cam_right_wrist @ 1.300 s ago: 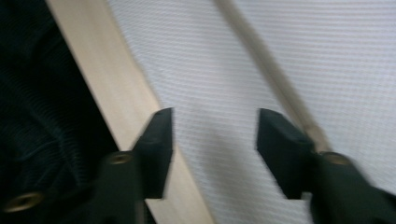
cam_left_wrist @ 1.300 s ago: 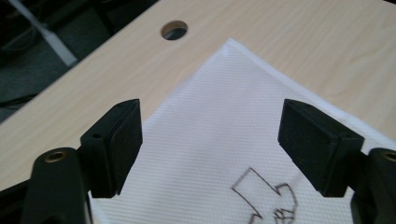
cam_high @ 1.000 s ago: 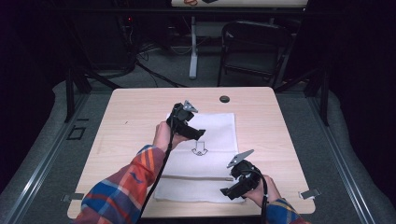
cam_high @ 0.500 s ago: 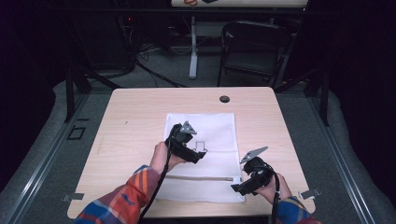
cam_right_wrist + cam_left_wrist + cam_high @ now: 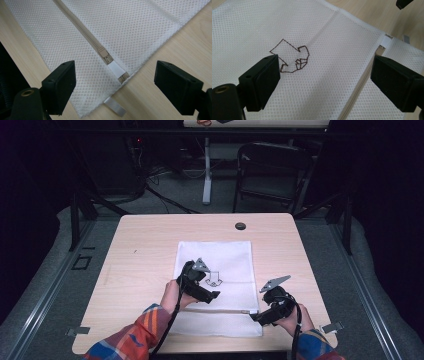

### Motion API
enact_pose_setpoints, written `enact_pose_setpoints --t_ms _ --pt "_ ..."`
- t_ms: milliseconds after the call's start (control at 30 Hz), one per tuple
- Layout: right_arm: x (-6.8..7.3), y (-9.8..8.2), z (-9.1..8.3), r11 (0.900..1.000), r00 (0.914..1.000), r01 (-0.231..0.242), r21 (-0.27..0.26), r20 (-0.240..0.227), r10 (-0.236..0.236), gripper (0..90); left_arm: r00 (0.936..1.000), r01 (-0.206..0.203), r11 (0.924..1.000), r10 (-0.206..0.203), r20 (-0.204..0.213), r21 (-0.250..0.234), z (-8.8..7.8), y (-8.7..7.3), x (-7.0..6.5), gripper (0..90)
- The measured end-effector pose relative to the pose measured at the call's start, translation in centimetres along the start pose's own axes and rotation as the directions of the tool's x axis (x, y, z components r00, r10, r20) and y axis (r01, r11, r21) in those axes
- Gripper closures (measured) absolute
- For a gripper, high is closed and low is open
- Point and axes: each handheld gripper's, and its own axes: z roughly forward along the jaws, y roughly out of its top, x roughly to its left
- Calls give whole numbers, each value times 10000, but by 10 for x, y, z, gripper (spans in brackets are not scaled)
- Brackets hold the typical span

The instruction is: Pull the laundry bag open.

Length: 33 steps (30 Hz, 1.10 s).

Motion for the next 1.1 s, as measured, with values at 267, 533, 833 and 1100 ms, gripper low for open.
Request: enact_pose_setpoints --t_ms 267,533,833,1100 --pt "-3 0 0 9997 9998 -207 -139 4 207 274 9992 -176 9998 173 364 71 6 -1 -10 94" --pt "-3 -1 2 9998 9998 -197 -50 41 198 438 9946 -536 9984 516 897 197 22 -1 -29 128" --pt "-2 -1 9 9996 10000 70 271 -36 -69 676 9809 -1147 9914 1029 1653 635 47 -2 -50 194" --pt "1 0 14 9990 9996 201 391 -201 -193 818 9637 -1801 9808 1605 2136 755 61 0 -65 392"
